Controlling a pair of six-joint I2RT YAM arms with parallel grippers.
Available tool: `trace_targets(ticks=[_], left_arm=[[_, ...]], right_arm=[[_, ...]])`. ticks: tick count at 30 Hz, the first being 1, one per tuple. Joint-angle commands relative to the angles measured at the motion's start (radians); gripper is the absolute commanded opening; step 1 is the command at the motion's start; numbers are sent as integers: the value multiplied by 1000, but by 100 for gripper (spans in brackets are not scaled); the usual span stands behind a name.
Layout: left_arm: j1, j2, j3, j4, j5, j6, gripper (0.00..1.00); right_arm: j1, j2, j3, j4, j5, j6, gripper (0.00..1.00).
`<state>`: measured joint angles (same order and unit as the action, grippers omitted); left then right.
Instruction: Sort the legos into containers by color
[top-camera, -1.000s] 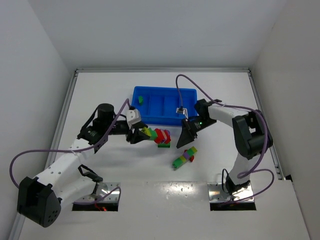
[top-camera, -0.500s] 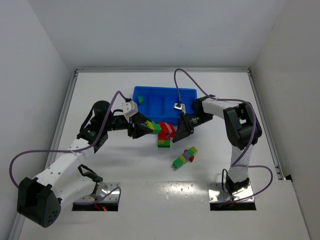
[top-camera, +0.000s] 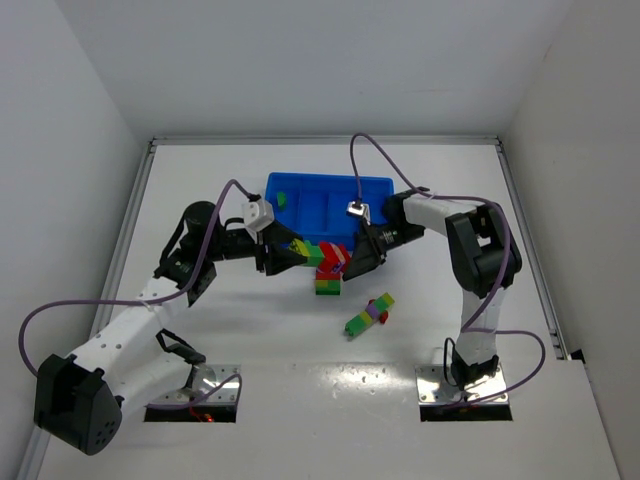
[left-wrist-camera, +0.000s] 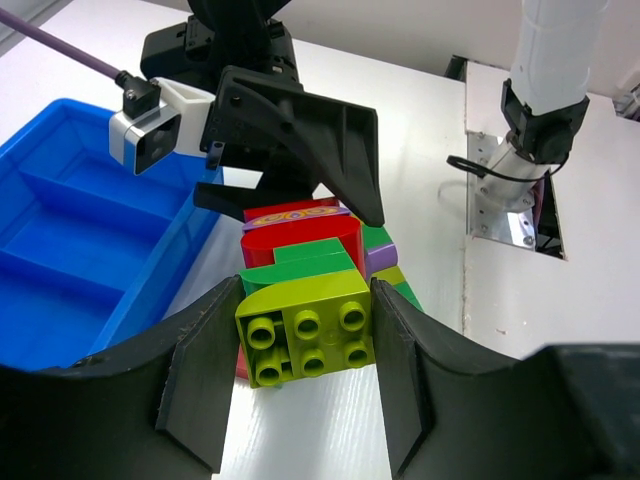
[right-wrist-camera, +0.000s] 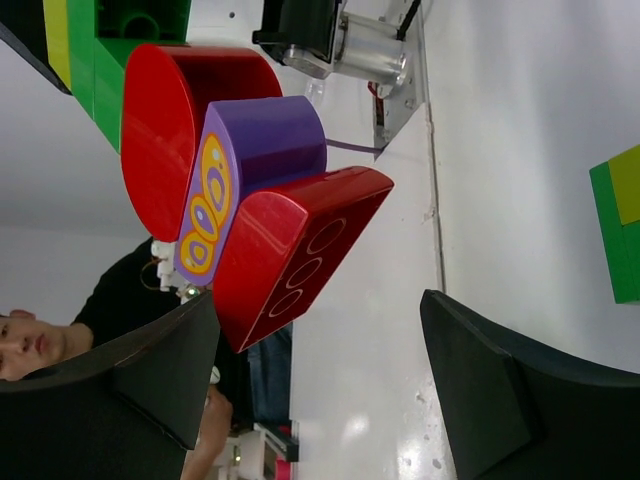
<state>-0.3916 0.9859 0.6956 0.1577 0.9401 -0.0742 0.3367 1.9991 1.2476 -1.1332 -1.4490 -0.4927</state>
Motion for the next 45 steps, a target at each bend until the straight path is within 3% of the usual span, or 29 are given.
trace_targets(ticks=[1, 9, 21, 25, 32, 34, 35, 38, 45], left_arm=[[11, -16, -8, 66, 34, -16, 0], [11, -16, -18, 66, 34, 4, 0], [11, -16, -36, 57, 25, 24, 0], [11, -16, -36, 46, 16, 43, 0], [11, -16, -36, 10, 6, 97, 0], [11, -16, -47, -1, -3, 108, 0], [11, -16, -47, -10, -3, 119, 0], [11, -16, -56, -10, -14, 129, 0], [11, -36, -110, -108, -23, 206, 0]], right_arm=[[7, 1, 35, 53, -149, 40, 80], [7, -57, 35, 85, -149, 91, 82], [36, -46, 136, 39, -149, 125, 67], [73, -57, 139, 104, -149, 200, 63], [105, -77, 110, 200, -149, 319, 47], [114, -98, 110, 226, -149, 342, 32], [114, -99, 110, 237, -149, 354, 17], [114, -99, 110, 257, -149, 364, 2], [82, -108, 33, 372, -149, 422, 0]])
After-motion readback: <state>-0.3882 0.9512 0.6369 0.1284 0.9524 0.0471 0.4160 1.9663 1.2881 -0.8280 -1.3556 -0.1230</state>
